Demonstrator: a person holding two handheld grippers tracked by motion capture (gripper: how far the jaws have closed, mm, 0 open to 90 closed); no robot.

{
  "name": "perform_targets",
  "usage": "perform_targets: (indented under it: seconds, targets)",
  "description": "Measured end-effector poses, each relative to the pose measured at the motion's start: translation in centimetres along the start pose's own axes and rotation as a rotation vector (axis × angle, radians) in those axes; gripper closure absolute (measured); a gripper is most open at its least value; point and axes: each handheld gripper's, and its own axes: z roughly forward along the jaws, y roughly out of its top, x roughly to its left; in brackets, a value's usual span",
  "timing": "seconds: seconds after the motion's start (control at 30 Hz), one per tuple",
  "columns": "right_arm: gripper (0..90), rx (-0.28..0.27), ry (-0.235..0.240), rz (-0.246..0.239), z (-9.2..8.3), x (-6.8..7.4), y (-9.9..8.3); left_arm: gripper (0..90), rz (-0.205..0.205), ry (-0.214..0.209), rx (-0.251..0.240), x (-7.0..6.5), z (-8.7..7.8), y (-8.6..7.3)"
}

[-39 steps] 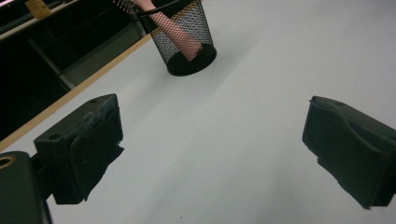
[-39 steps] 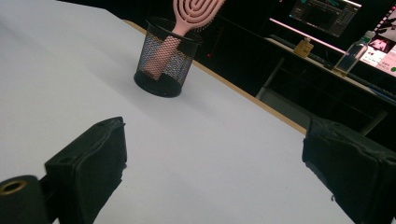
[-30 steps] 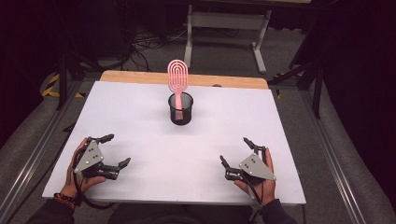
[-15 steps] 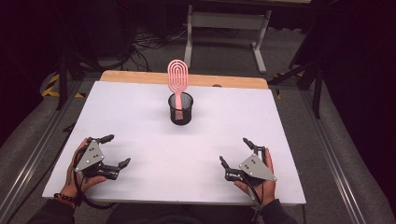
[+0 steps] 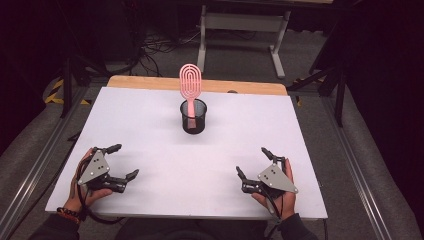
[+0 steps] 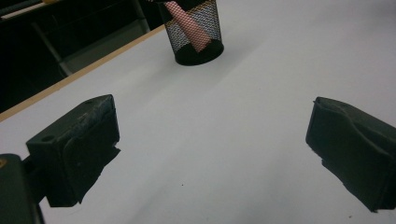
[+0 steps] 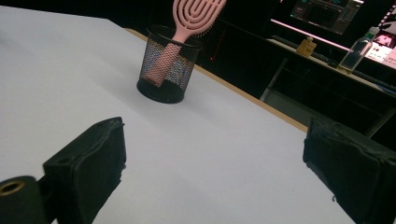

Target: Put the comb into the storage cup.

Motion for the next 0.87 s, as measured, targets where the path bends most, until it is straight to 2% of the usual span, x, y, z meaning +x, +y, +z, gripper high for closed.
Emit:
perform_targets:
  seconds: [0.07, 0.5, 0.87]
  targets:
    - [6.7, 0.001, -0.003, 0.001, 0.00, -0.04, -0.04, 3.4, -0.010, -0.005, -0.003, 0.09, 0.10, -0.06]
    - [6.8, -0.001, -0.012, -0.007, -0.08, -0.07, 0.00, 3.8, -0.013, -0.004, 0.005, 0.16, 0.11, -0.10]
    - [6.8, 0.003, -0.020, 0.003, -0.21, -0.41, -0.12, 3.6, 0.007, 0.000, 0.016, -0.03, 0.58, -0.02]
